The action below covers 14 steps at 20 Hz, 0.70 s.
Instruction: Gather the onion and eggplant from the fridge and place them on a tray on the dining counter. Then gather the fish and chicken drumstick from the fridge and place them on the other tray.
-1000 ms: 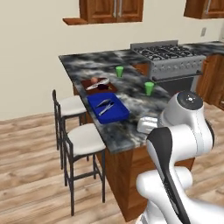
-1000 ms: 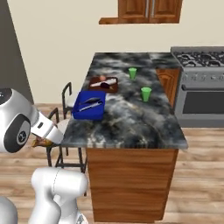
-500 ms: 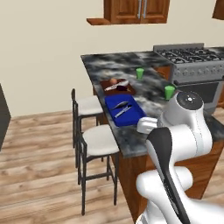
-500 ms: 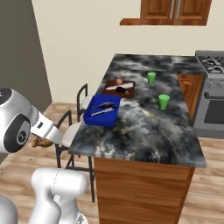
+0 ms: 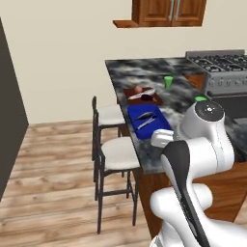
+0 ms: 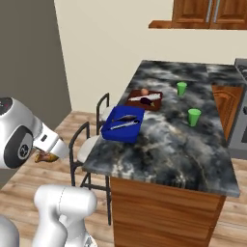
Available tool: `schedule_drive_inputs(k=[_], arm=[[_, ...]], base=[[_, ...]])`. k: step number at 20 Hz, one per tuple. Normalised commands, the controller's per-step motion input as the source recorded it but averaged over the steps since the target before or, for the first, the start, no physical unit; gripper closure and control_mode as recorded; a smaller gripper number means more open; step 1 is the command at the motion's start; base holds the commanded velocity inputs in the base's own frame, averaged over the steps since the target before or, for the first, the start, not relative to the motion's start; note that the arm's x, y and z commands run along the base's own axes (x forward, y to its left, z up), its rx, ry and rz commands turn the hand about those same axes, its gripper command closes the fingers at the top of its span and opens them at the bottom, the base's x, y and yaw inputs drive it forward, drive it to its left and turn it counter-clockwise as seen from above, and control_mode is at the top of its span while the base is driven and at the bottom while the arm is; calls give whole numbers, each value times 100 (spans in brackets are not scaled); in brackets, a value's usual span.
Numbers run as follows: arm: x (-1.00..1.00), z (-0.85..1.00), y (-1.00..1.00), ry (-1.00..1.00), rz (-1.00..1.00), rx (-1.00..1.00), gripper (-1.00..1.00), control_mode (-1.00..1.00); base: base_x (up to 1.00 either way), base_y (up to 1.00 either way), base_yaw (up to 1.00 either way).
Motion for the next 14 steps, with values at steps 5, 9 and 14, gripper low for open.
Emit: schedule_drive_inputs(k=[5, 9, 14], arm=[[0, 0, 0, 0, 0, 0, 100, 100], [0, 0, 0, 0, 0, 0, 100, 100], [0, 0, 0, 0, 0, 0, 100, 100]], base=[[35, -6, 13], [39, -4, 4], [29, -4, 0]])
